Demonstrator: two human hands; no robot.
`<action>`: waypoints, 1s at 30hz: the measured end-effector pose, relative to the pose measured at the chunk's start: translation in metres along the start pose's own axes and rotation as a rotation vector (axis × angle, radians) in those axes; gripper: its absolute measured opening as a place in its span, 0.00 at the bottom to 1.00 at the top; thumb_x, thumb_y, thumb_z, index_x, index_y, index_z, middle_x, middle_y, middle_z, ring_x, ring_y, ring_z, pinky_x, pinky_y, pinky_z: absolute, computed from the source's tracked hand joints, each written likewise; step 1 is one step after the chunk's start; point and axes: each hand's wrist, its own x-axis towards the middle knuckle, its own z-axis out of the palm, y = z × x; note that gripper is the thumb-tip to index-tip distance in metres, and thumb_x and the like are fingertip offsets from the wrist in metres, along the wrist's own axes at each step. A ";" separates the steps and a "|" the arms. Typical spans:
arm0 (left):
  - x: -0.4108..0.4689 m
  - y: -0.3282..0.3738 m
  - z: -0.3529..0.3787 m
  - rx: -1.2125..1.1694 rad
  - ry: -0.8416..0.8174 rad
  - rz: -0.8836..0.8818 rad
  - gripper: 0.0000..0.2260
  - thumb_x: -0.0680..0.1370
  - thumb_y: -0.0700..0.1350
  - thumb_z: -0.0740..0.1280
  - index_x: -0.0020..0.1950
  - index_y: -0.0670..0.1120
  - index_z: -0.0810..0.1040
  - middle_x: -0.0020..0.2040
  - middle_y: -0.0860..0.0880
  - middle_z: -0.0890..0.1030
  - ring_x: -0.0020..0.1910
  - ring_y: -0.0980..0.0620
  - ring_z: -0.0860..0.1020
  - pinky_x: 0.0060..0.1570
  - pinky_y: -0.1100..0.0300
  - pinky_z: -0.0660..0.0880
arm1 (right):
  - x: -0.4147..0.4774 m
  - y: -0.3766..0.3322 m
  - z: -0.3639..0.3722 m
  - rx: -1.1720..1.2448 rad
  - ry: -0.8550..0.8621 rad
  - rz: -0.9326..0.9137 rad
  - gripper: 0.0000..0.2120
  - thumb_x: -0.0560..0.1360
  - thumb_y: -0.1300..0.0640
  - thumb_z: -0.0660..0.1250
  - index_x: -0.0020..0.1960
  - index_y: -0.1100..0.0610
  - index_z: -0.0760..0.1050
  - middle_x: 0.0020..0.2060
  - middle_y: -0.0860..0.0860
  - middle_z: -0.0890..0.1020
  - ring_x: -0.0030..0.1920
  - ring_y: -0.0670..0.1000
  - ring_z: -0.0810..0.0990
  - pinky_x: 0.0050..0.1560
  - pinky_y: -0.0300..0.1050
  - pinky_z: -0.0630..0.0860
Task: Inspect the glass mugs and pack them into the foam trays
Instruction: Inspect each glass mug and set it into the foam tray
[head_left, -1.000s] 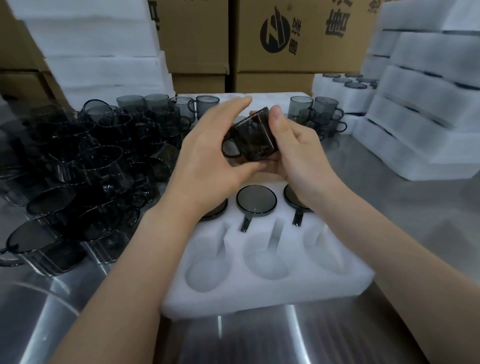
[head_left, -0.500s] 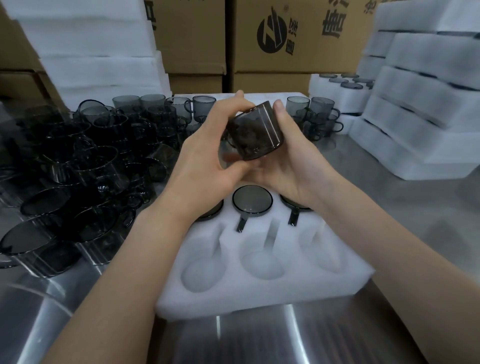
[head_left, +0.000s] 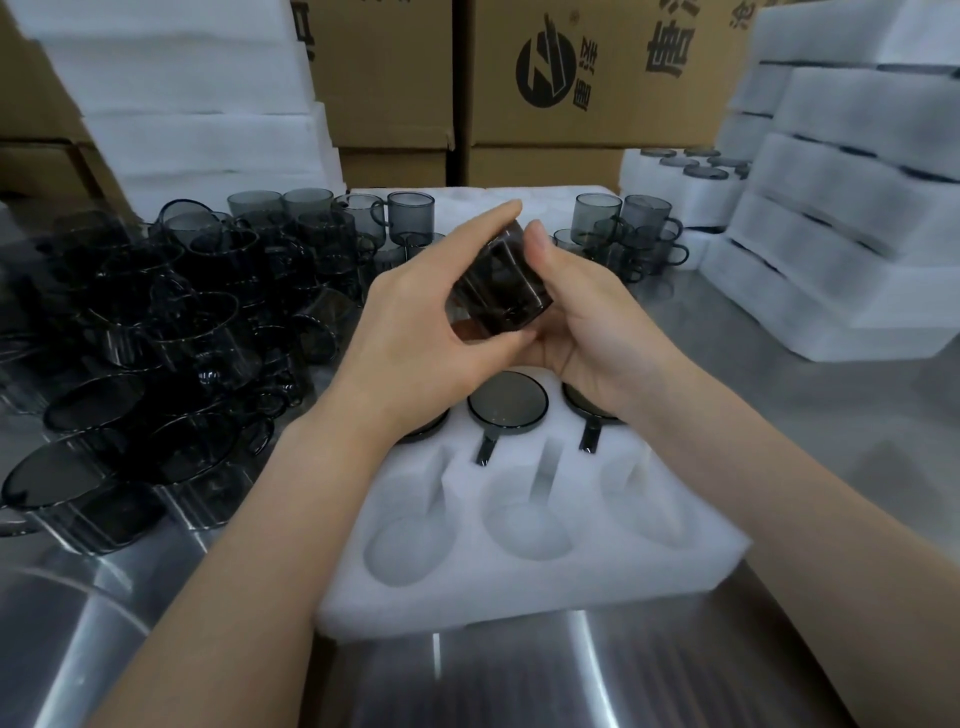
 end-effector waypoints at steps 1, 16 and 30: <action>0.000 0.000 0.000 -0.004 -0.004 0.005 0.33 0.69 0.42 0.77 0.72 0.49 0.70 0.62 0.59 0.76 0.63 0.64 0.73 0.62 0.73 0.66 | 0.000 0.000 0.000 0.002 0.017 -0.004 0.19 0.81 0.44 0.60 0.59 0.58 0.79 0.53 0.58 0.85 0.52 0.59 0.85 0.43 0.51 0.82; 0.003 -0.007 0.000 0.115 0.039 0.073 0.31 0.67 0.42 0.78 0.68 0.50 0.72 0.63 0.55 0.74 0.64 0.55 0.72 0.66 0.55 0.68 | 0.000 -0.003 0.002 0.102 0.260 -0.079 0.12 0.83 0.50 0.59 0.54 0.56 0.76 0.42 0.56 0.84 0.41 0.56 0.85 0.35 0.51 0.81; 0.003 -0.011 0.000 -0.033 0.021 -0.122 0.34 0.68 0.44 0.75 0.72 0.52 0.68 0.64 0.55 0.77 0.64 0.57 0.74 0.67 0.55 0.70 | 0.001 0.000 0.001 0.128 0.034 0.004 0.18 0.82 0.51 0.60 0.64 0.64 0.75 0.56 0.63 0.82 0.54 0.61 0.83 0.51 0.53 0.81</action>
